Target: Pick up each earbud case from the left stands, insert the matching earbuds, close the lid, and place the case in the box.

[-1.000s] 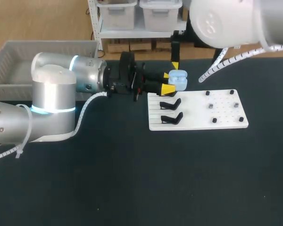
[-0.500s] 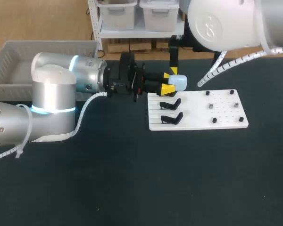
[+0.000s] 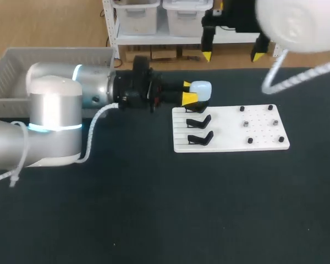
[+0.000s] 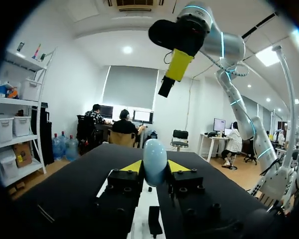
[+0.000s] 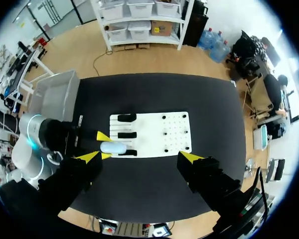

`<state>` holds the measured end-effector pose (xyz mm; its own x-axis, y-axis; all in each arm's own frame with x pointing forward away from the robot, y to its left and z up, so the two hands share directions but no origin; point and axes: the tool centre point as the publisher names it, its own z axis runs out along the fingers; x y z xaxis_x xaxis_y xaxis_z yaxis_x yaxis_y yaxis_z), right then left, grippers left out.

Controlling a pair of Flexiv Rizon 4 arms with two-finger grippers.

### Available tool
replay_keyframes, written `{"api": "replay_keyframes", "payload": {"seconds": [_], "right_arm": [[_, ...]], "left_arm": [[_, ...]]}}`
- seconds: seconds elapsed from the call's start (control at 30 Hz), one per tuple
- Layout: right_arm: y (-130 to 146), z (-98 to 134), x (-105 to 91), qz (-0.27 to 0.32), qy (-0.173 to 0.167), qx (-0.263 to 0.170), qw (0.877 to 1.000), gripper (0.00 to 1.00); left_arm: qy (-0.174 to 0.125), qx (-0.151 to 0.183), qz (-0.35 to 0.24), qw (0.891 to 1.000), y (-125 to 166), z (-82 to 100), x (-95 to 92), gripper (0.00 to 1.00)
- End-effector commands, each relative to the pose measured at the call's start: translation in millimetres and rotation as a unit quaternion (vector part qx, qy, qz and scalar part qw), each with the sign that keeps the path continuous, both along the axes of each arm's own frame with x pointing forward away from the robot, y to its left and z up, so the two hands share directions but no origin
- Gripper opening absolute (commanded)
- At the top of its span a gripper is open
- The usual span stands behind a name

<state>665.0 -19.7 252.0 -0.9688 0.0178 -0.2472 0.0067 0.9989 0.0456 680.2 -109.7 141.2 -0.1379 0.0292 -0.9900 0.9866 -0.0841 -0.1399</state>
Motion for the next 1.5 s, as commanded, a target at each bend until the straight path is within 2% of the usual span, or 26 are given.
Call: {"api": "replay_keyframes", "payload": {"seconds": [0.03,0.17,0.27,0.3,0.4,0.43,0.53,0.7,0.77,0.87,0.93,1.17,1.27,1.4,1.43,1.47,1.5], "right_arm": [[-11.8,6.2,-33.0,0.019,-0.049,0.025,0.998,1.00],[-11.8,6.2,-33.0,0.019,-0.049,0.025,0.998,1.00],[-11.8,6.2,-33.0,0.019,-0.049,0.025,0.998,1.00],[-11.8,6.2,-33.0,0.019,-0.049,0.025,0.998,1.00],[-11.8,6.2,-33.0,0.019,-0.049,0.025,0.998,1.00],[-11.8,6.2,-33.0,0.019,-0.049,0.025,0.998,1.00],[-11.8,6.2,-33.0,0.019,-0.049,0.025,0.998,1.00],[-11.8,6.2,-33.0,0.019,-0.049,0.025,0.998,1.00],[-11.8,6.2,-33.0,0.019,-0.049,0.025,0.998,1.00],[-11.8,6.2,-33.0,0.019,-0.049,0.025,0.998,1.00],[-11.8,6.2,-33.0,0.019,-0.049,0.025,0.998,1.00],[-11.8,6.2,-33.0,0.019,-0.049,0.025,0.998,1.00],[-11.8,6.2,-33.0,0.019,-0.049,0.025,0.998,1.00],[-11.8,6.2,-33.0,0.019,-0.049,0.025,0.998,1.00],[-11.8,6.2,-33.0,0.019,-0.049,0.025,0.998,1.00],[-11.8,6.2,-33.0,0.019,-0.049,0.025,0.998,1.00],[-11.8,6.2,-33.0,0.019,-0.049,0.025,0.998,1.00]], "left_arm": [[-0.003,0.028,0.096,0.995,31.5,25.0,-36.4,0.00],[-0.017,0.033,0.182,0.983,72.2,44.9,-31.6,0.00],[-0.038,0.055,0.235,0.970,104.7,52.9,-19.9,0.00],[-0.038,0.052,0.253,0.965,116.9,53.3,-14.2,0.00],[-0.051,0.083,0.301,0.949,151.7,51.4,3.9,0.00],[-0.048,0.082,0.320,0.943,164.3,49.3,10.1,0.00],[-0.054,0.120,0.363,0.922,201.1,42.8,28.8,0.00],[-0.068,0.157,0.402,0.900,249.3,39.9,61.4,0.00],[-0.066,0.156,0.414,0.894,266.7,36.0,75.3,0.00],[-0.071,0.180,0.418,0.887,287.4,28.1,97.8,0.00],[-0.079,0.210,0.414,0.882,298.1,24.2,112.3,0.00],[-0.081,0.216,0.419,0.878,342.2,16.5,158.5,0.00],[-0.081,0.215,0.421,0.878,352.6,14.5,166.6,0.00],[-0.081,0.210,0.410,0.884,360.8,13.8,171.7,0.00],[-0.080,0.208,0.402,0.888,361.1,13.4,171.9,0.34],[-0.080,0.211,0.398,0.889,360.8,12.7,171.7,0.77],[-0.081,0.212,0.397,0.889,360.4,12.3,171.2,1.00]]}}
